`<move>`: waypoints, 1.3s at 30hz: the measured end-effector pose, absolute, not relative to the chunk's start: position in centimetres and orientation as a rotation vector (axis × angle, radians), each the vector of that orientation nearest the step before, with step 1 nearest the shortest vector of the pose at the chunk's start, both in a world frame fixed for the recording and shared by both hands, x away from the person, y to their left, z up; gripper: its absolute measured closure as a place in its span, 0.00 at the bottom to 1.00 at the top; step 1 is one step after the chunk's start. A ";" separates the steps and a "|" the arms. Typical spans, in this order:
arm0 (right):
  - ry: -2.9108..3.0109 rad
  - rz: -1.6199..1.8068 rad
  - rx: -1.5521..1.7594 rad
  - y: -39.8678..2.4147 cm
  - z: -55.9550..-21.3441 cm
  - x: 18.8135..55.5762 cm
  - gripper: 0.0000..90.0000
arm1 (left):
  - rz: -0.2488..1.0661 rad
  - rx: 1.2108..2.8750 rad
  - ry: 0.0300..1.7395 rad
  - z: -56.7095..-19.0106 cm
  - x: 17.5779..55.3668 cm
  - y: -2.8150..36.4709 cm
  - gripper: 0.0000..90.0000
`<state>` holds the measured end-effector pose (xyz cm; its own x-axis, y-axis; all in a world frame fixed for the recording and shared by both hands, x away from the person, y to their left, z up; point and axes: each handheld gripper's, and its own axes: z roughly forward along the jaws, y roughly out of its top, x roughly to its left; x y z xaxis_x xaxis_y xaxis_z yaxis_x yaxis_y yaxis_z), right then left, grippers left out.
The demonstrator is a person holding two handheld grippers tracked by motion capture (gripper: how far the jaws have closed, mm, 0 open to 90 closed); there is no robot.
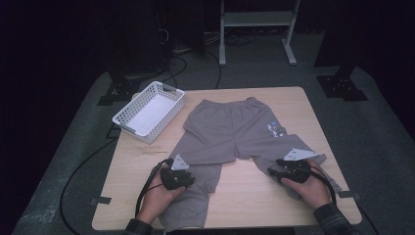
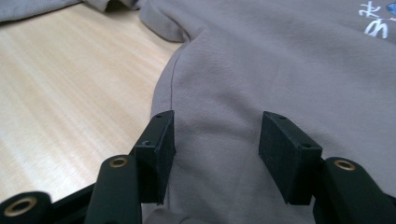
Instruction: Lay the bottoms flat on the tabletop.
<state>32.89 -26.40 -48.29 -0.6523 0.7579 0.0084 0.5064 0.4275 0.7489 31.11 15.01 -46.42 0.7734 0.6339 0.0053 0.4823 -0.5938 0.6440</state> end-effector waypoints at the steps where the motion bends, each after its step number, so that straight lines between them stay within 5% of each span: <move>1: 2.366 1.064 1.080 -26.3 -48.2 32.7 0.49 | 0.303 2.325 0.819 -46.4 30.8 14.8 0.80; 20: 2.602 1.014 0.868 -22.0 -47.3 28.6 0.51 | 0.219 2.405 0.679 -46.1 27.8 12.5 0.75; 25: 2.641 0.991 0.803 -21.3 -46.8 28.3 0.53 | 0.177 2.375 0.709 -46.2 28.1 12.7 0.68; 39: 2.371 1.048 1.044 -30.1 -44.2 29.0 0.65 | 0.330 2.329 0.822 -46.4 31.2 14.1 0.58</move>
<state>29.01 -30.08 -44.21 -0.6695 0.7426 -0.0172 0.4873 0.4565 0.7444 31.25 14.14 -46.43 0.7730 0.6341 0.0224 0.4739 -0.6005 0.6440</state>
